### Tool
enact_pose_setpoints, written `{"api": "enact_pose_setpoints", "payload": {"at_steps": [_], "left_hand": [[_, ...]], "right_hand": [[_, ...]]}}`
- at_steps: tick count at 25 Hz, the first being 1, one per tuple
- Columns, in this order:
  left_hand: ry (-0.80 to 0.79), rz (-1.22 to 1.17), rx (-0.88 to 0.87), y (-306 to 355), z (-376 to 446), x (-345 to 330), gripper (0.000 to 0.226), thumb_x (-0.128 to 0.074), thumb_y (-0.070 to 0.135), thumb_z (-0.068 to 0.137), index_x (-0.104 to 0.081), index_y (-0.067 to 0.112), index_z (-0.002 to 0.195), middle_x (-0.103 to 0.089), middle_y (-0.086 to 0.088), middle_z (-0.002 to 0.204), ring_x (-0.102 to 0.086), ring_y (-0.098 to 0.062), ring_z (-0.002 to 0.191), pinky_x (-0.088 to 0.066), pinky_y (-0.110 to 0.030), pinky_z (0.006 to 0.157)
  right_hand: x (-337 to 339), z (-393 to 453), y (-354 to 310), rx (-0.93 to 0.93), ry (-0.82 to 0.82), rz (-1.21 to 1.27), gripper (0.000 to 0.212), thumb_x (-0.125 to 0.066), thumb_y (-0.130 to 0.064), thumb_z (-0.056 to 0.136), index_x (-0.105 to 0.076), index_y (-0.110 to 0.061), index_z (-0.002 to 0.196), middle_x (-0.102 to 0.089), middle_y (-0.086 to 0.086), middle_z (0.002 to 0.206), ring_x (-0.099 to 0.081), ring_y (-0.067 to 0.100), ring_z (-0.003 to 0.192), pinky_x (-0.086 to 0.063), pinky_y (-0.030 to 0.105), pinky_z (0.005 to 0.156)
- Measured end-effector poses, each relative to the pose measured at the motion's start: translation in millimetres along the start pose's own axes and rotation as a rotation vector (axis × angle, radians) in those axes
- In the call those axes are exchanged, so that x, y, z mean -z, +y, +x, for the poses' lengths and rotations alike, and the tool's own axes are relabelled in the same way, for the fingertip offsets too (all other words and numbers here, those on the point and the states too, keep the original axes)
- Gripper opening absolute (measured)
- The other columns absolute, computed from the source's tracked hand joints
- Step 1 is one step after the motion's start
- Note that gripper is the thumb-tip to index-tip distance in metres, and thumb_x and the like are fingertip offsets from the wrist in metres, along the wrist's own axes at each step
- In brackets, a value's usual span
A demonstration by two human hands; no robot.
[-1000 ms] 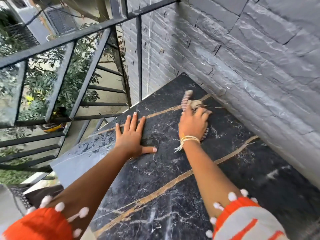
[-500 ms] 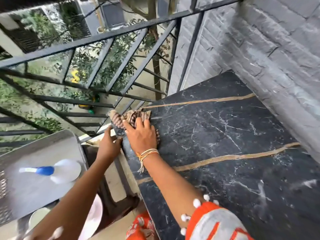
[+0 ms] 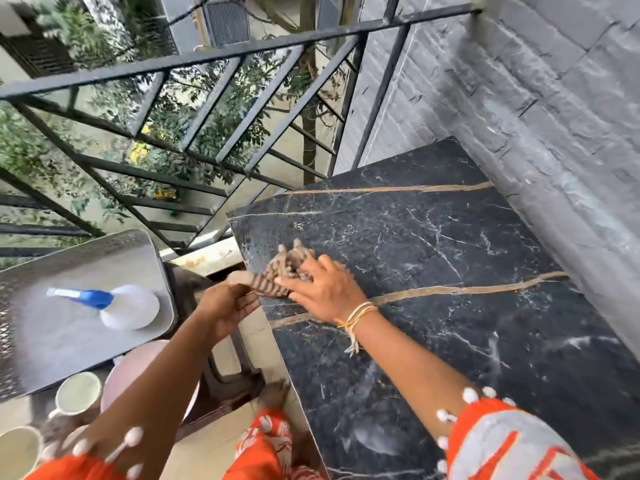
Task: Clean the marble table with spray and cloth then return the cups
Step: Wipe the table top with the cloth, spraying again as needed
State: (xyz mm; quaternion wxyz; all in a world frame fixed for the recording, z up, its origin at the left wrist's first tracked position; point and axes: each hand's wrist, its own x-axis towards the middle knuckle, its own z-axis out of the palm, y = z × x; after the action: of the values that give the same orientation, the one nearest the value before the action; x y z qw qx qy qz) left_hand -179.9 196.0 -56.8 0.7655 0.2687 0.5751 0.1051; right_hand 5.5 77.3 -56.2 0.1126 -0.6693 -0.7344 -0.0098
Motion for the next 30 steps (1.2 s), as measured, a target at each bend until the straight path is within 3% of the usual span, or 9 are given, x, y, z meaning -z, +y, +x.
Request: {"api": "enact_pose_setpoints", "payload": {"at_steps": [3,7,10,12,15,19,22,24,30], "left_hand": [[-0.054,0.042,-0.051,2.1,-3.8,-1.5,0.021,-0.043,0.015,0.1,-0.06,0.018,0.087,-0.059,0.005,0.067,-0.058,-0.009,0.058,-0.056,-0.021,0.055],[-0.049,0.099,-0.101,1.7,-11.5,-3.9,0.015,-0.048,0.013,0.099,-0.061,0.018,0.094,-0.063,0.01,0.053,-0.06,-0.004,0.045,-0.057,-0.026,0.062],[-0.012,0.107,-0.123,1.4,-13.8,-7.1,0.014,-0.051,0.012,0.098,-0.063,0.017,0.096,-0.067,0.009,0.056,-0.064,-0.005,0.048,-0.058,-0.027,0.065],[0.019,0.096,-0.115,2.5,-14.3,-8.2,0.014,-0.052,0.011,0.097,-0.064,0.017,0.093,-0.069,0.008,0.057,-0.066,-0.006,0.05,-0.058,-0.027,0.064],[0.078,0.152,-0.14,5.0,-16.1,-9.3,0.007,-0.06,0.012,0.093,-0.066,0.011,0.097,-0.071,0.001,0.064,-0.066,-0.01,0.048,-0.057,-0.033,0.067],[0.544,0.69,-0.539,9.6,-15.0,-11.2,0.025,-0.065,0.017,0.086,-0.068,0.014,0.11,-0.072,-0.008,0.092,-0.069,-0.024,0.084,-0.05,-0.032,0.081],[0.572,0.86,-0.749,20.3,-12.4,-20.1,0.03,-0.056,0.015,0.087,-0.061,0.015,0.116,-0.066,-0.01,0.11,-0.061,-0.03,0.102,-0.049,-0.039,0.088],[0.52,0.996,-0.83,27.7,-8.4,-33.6,0.036,-0.054,0.012,0.087,-0.056,0.014,0.123,-0.058,-0.012,0.12,-0.055,-0.031,0.111,-0.046,-0.041,0.093],[0.141,1.5,-1.06,23.6,18.7,-115.9,0.047,-0.058,0.023,0.088,-0.05,0.012,0.133,-0.049,-0.013,0.138,-0.049,-0.033,0.125,-0.039,-0.045,0.102]], "right_hand": [[11.6,-31.8,53.9,-0.385,0.027,-0.095,0.034,-0.061,-0.04,0.087,-0.064,-0.04,0.121,-0.053,0.011,0.131,-0.048,0.021,0.08,-0.05,0.029,0.06],[32.0,-88.8,107.9,-1.18,0.125,-0.17,0.037,-0.053,-0.037,0.093,-0.057,-0.039,0.13,-0.042,0.02,0.137,-0.046,0.038,0.103,-0.051,0.045,0.082],[34.1,-71.2,105.6,-1.473,0.121,-0.177,0.042,-0.05,-0.033,0.095,-0.049,-0.03,0.136,-0.034,0.022,0.14,-0.036,0.046,0.122,-0.048,0.054,0.088],[29.0,-42.2,83.8,-1.42,0.101,-0.18,0.045,-0.048,-0.035,0.095,-0.044,-0.026,0.139,-0.035,0.021,0.141,-0.03,0.048,0.129,-0.049,0.056,0.089],[16.8,-0.8,19.0,-1.046,0.031,-0.14,0.045,-0.047,-0.039,0.093,-0.049,-0.022,0.134,-0.047,0.019,0.131,-0.04,0.043,0.122,-0.054,0.048,0.083],[-5.9,10.0,-89.2,-0.53,-0.076,-0.082,0.045,-0.057,-0.039,0.088,-0.053,-0.018,0.127,-0.054,0.012,0.119,-0.052,0.043,0.112,-0.054,0.041,0.071],[-5.4,-1.0,-94.2,-0.335,-0.075,-0.052,0.038,-0.054,-0.032,0.087,-0.053,-0.024,0.124,-0.05,0.006,0.105,-0.055,0.032,0.094,-0.05,0.036,0.063],[-1.1,-1.3,-54.1,-0.357,-0.056,-0.092,0.039,-0.051,-0.025,0.087,-0.053,-0.027,0.126,-0.052,0.009,0.102,-0.055,0.033,0.092,-0.052,0.035,0.061],[29.5,-44.2,115.5,-0.861,-0.053,-0.266,0.034,-0.047,-0.028,0.094,-0.057,-0.029,0.127,-0.052,0.017,0.111,-0.051,0.039,0.096,-0.052,0.043,0.07]]}}
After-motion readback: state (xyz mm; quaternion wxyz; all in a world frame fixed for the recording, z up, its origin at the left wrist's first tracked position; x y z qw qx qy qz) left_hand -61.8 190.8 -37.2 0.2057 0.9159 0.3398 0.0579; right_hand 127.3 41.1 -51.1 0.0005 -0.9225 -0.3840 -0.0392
